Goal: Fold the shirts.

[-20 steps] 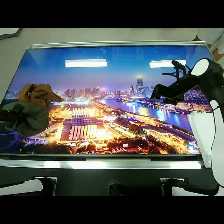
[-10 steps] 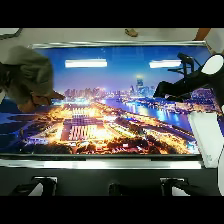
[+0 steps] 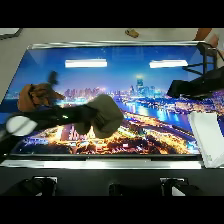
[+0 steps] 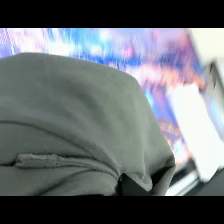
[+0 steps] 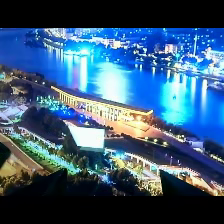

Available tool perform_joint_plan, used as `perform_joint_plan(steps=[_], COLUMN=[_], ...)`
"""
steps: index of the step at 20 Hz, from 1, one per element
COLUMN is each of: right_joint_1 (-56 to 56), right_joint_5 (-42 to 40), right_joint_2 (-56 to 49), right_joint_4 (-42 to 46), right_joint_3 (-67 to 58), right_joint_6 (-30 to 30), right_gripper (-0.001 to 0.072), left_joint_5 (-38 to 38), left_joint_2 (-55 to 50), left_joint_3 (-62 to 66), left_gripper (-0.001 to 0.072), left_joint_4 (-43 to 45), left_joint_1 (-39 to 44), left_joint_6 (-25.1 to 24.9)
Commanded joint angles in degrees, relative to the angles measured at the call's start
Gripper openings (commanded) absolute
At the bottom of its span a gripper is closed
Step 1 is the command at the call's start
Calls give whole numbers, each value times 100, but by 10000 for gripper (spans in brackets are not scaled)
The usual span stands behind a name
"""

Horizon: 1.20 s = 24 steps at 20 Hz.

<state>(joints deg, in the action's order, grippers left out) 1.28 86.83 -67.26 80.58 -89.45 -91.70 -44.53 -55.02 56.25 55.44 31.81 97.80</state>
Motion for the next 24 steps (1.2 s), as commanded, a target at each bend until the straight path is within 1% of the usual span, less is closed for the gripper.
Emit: perform_joint_plan(steps=[1,2,3,5,7,8,10,11,12,14,16,17,18,20,24], right_joint_1=[-4,-4,-4,-4,-4,-4,-4,-4,-4,-4,-4,-7,-7,-7,-125], right_joint_5=[313,308,284,354,503,457,238,50,-140,-461,-669,-734,-763,-774,-809], right_joint_2=[164,144,118,-35,-216,-271,-332,-345,-356,-356,-356,-356,-356,-356,-356], right_joint_4=[382,398,396,208,-636,-1137,-1814,-1888,-1930,-2323,-2643,-2660,-2653,-2671,-2715], right_joint_3=[2,2,2,7,295,660,1635,2155,2695,3569,4109,4253,4343,4371,4385], right_joint_6=[-2,-7,-31,-236,-146,-76,214,260,258,295,391,391,400,442,590], right_gripper=[678,678,678,676,678,679,681,680,680,680,681,681,682,691,701], left_joint_5=[11,-107,-439,-1266,-1934,-2299,-2983,-3182,-3169,-2708,-1974,-1624,-1381,-992,-114], left_joint_2=[-1266,-1604,-1878,-2061,-1974,-1908,-1853,-1853,-1856,-1888,-1930,-1982,-2050,-2240,-2470], left_joint_3=[-260,-125,168,881,1408,1502,1320,1045,708,-70,-793,-1082,-1270,-1414,-1414], left_gripper=[139,524,697,703,703,703,703,702,702,703,703,702,703,702,701], left_joint_4=[-162,-367,-435,-127,507,739,922,911,907,527,-291,-651,-872,-1178,-1875], left_joint_1=[883,894,750,50,-966,-1519,-2420,-2785,-3029,-3252,-3174,-3071,-2973,-2789,-2487], left_joint_6=[0,-199,-382,-918,-935,-935,-957,-1091,-1106,-1106,-1156,-1263,-1261,-1392,-1408])
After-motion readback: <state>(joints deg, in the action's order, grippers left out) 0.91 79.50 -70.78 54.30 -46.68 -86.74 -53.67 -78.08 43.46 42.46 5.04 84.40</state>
